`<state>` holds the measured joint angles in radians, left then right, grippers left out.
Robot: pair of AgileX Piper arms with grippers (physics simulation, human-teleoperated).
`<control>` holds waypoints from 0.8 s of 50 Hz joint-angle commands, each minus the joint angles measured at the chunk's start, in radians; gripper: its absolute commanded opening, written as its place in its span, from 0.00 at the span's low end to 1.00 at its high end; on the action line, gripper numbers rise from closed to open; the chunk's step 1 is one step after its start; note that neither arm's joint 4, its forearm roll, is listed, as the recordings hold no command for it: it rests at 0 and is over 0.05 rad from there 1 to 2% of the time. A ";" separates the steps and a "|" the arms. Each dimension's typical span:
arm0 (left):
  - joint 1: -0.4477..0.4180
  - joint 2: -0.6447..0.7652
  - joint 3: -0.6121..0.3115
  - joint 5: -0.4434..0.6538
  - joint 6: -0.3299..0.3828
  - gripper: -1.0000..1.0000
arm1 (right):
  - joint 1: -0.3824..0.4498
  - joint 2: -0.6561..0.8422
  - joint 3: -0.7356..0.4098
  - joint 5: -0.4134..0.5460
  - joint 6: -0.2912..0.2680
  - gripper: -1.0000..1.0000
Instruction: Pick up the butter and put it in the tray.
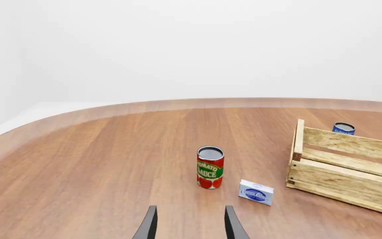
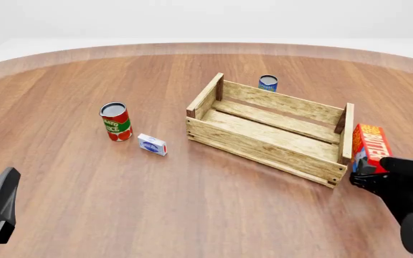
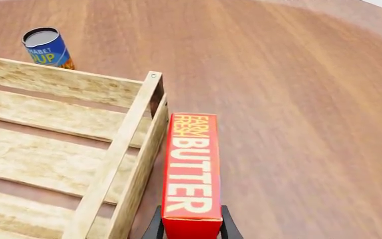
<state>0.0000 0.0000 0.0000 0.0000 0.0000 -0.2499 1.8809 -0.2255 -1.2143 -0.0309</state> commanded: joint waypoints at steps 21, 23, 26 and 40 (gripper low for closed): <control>0.000 0.000 0.000 0.000 0.000 1.00 | -0.037 -0.387 0.063 0.179 0.015 0.00; 0.000 0.000 0.000 0.000 0.000 1.00 | -0.035 -0.418 0.065 0.202 0.015 0.00; 0.000 0.000 0.000 0.000 0.000 1.00 | -0.031 -0.482 0.069 0.250 0.019 0.00; 0.000 0.000 0.000 0.000 0.000 1.00 | -0.015 -0.775 0.071 0.484 0.013 0.00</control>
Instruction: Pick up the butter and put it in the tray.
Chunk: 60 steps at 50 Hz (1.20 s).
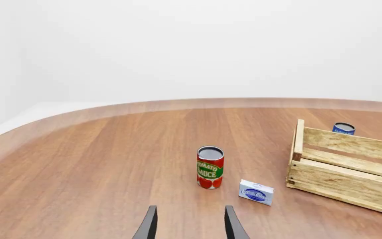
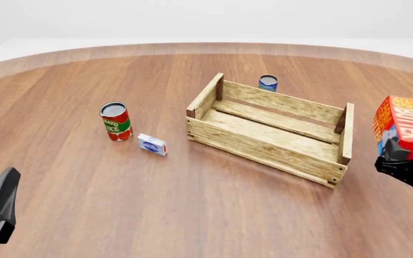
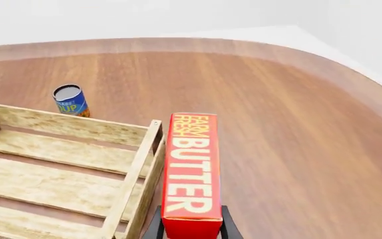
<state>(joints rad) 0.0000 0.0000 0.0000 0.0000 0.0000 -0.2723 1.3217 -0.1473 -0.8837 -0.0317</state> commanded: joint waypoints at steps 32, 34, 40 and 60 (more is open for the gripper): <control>0.000 0.000 0.000 0.000 0.000 1.00 | 0.084 -0.438 -0.162 0.474 -0.051 0.00; 0.000 0.000 0.000 0.000 0.000 1.00 | 0.086 -0.433 -0.166 0.474 -0.051 0.00; 0.000 0.000 0.000 0.000 0.000 1.00 | 0.113 -0.434 -0.199 0.500 -0.053 0.00; 0.000 0.000 0.000 0.000 0.000 1.00 | 0.205 -0.348 -0.262 0.479 -0.059 0.00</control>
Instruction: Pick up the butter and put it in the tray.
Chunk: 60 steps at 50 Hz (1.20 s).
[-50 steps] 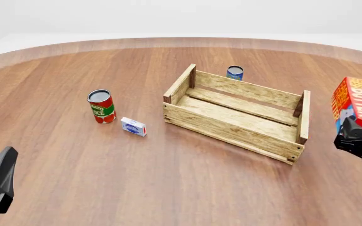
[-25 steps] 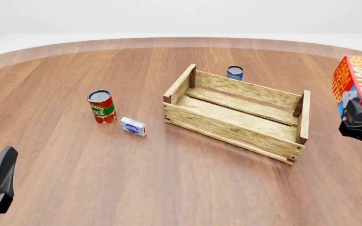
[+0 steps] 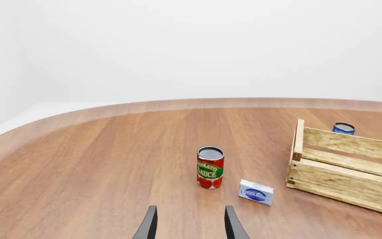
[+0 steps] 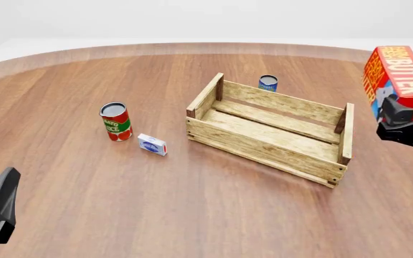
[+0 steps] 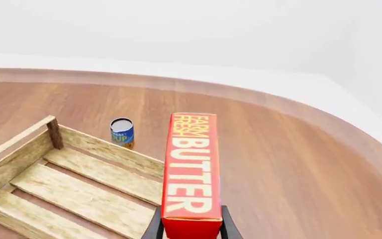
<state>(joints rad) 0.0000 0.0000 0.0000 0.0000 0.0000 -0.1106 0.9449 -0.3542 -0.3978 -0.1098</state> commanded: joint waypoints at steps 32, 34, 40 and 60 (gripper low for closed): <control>0.000 0.000 0.000 0.000 0.000 1.00 | 0.202 0.259 -0.200 -0.073 0.022 0.00; 0.000 0.000 0.000 0.000 0.000 1.00 | 0.211 0.280 -0.207 -0.084 0.019 0.00; 0.000 0.000 0.000 0.000 0.000 1.00 | 0.238 0.302 -0.222 -0.090 0.033 0.00; 0.000 0.000 0.000 0.000 0.000 1.00 | 0.307 0.426 -0.285 -0.123 0.038 0.00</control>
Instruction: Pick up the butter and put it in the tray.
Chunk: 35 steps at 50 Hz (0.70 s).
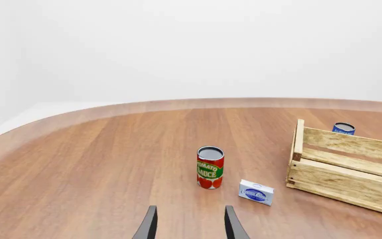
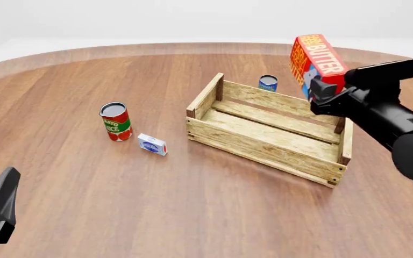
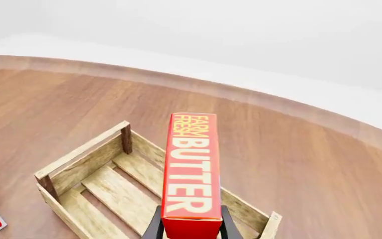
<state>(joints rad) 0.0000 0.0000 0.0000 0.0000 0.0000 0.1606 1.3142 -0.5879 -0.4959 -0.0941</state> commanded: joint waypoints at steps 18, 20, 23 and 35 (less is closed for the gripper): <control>0.000 0.000 0.000 0.000 0.000 1.00 | 0.069 0.148 -0.096 -0.046 0.035 0.00; 0.000 0.000 0.000 0.000 0.000 1.00 | 0.076 0.161 -0.103 -0.048 0.037 0.00; 0.000 0.000 0.000 0.000 0.000 1.00 | 0.093 0.178 -0.108 -0.053 0.040 0.00; 0.000 0.000 0.000 0.000 0.000 1.00 | 0.107 0.227 -0.125 -0.063 0.039 0.00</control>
<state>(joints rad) 0.0000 0.0000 0.0000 0.0000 0.0000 0.2520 1.5113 -0.6812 -0.5426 -0.0755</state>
